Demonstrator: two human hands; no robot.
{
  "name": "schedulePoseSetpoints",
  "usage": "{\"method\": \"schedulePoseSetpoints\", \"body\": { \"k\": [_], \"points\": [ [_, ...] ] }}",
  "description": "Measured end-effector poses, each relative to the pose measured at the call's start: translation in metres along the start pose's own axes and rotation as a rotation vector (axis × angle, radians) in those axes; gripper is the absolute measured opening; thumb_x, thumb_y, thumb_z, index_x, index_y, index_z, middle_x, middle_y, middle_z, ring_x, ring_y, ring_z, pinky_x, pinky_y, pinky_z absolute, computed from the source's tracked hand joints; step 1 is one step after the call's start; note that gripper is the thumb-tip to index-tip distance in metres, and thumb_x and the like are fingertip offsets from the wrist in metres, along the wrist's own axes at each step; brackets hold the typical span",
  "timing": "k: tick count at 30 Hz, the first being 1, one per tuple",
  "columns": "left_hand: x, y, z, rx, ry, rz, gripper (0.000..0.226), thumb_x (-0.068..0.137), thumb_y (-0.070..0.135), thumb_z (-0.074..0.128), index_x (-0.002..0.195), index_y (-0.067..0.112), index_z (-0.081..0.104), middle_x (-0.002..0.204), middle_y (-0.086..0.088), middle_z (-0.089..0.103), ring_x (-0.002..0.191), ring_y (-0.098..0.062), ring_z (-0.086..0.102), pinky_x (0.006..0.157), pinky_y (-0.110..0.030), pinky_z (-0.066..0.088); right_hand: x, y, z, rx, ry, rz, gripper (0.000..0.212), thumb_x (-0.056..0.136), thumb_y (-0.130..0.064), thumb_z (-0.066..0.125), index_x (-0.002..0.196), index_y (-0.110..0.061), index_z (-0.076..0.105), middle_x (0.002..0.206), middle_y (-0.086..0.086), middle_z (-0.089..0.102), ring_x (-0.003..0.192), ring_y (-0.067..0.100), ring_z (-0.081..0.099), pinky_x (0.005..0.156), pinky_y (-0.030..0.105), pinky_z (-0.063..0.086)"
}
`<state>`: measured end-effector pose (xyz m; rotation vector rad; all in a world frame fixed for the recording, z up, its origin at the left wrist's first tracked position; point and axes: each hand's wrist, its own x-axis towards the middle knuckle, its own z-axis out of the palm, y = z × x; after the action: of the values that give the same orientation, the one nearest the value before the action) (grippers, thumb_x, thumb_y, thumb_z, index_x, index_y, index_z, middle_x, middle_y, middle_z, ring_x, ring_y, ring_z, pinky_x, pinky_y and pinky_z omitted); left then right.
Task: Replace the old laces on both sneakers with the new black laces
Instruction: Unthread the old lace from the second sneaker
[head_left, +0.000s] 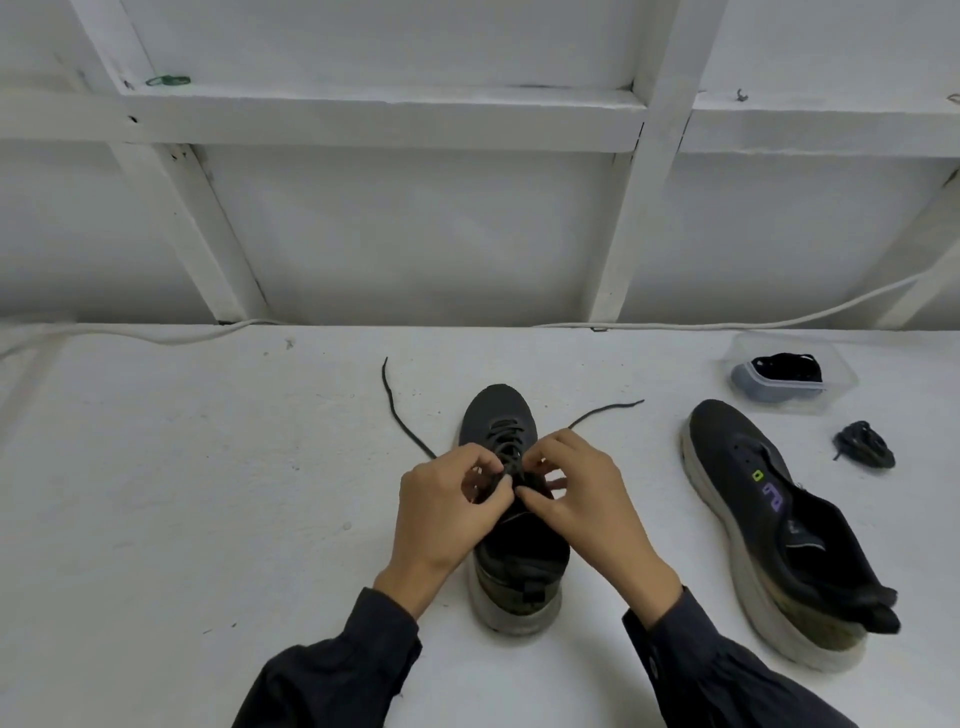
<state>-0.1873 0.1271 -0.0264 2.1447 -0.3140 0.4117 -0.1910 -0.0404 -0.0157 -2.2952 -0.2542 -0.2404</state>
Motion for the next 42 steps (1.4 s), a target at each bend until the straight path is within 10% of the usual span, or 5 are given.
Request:
{"method": "schedulePoseSetpoints", "body": {
  "k": [8,14,22,35,42],
  "points": [
    [-0.002,0.001,0.000,-0.078,0.071,-0.099,0.012,0.075,0.012,0.079,0.075,0.020,0.070,0.071,0.014,0.071,0.065,0.003,0.068,0.064,-0.028,0.059,-0.005,0.000,0.007,0.486,0.178,0.189,0.015,0.077,0.001,0.076,0.077,-0.015,0.074,0.097,-0.002,0.069,0.095,0.012,0.066,0.070,0.023,0.055],
    [-0.004,0.004,0.000,-0.112,0.067,-0.172,0.015,0.081,0.013,0.074,0.081,0.026,0.067,0.072,0.016,0.068,0.064,0.000,0.067,0.065,-0.028,0.058,-0.006,0.010,-0.003,1.014,-0.044,0.496,0.018,0.087,-0.009,0.061,0.099,-0.002,0.071,0.127,0.003,0.065,0.116,0.018,0.060,0.090,0.030,0.045],
    [0.005,0.005,-0.003,-0.372,0.034,-0.538,0.014,0.084,0.031,0.064,0.073,0.034,0.055,0.086,0.005,0.068,0.082,-0.025,0.069,0.082,-0.052,0.057,0.004,0.008,-0.024,1.355,-0.149,0.621,0.013,0.064,-0.011,0.065,0.075,-0.008,0.059,0.120,0.014,0.064,0.110,0.025,0.057,0.103,0.040,0.041],
    [0.004,0.021,0.000,-0.602,0.088,-0.757,0.009,0.094,0.013,0.053,0.085,0.015,0.055,0.085,-0.003,0.064,0.085,-0.014,0.062,0.083,-0.033,0.056,-0.006,0.018,-0.048,1.617,-0.031,0.714,0.005,0.085,-0.017,0.063,0.086,-0.013,0.066,0.126,0.010,0.059,0.129,0.034,0.054,0.102,0.062,0.043],
    [0.012,0.040,-0.013,-0.641,-0.162,-0.558,0.012,0.097,0.008,0.048,0.089,0.010,0.055,0.093,-0.003,0.070,0.097,-0.009,0.064,0.090,-0.020,0.047,-0.007,0.011,-0.066,1.199,-0.068,0.591,0.015,0.080,-0.018,0.074,0.091,-0.009,0.067,0.115,0.009,0.063,0.124,0.027,0.056,0.100,0.057,0.049]
  ]
}}
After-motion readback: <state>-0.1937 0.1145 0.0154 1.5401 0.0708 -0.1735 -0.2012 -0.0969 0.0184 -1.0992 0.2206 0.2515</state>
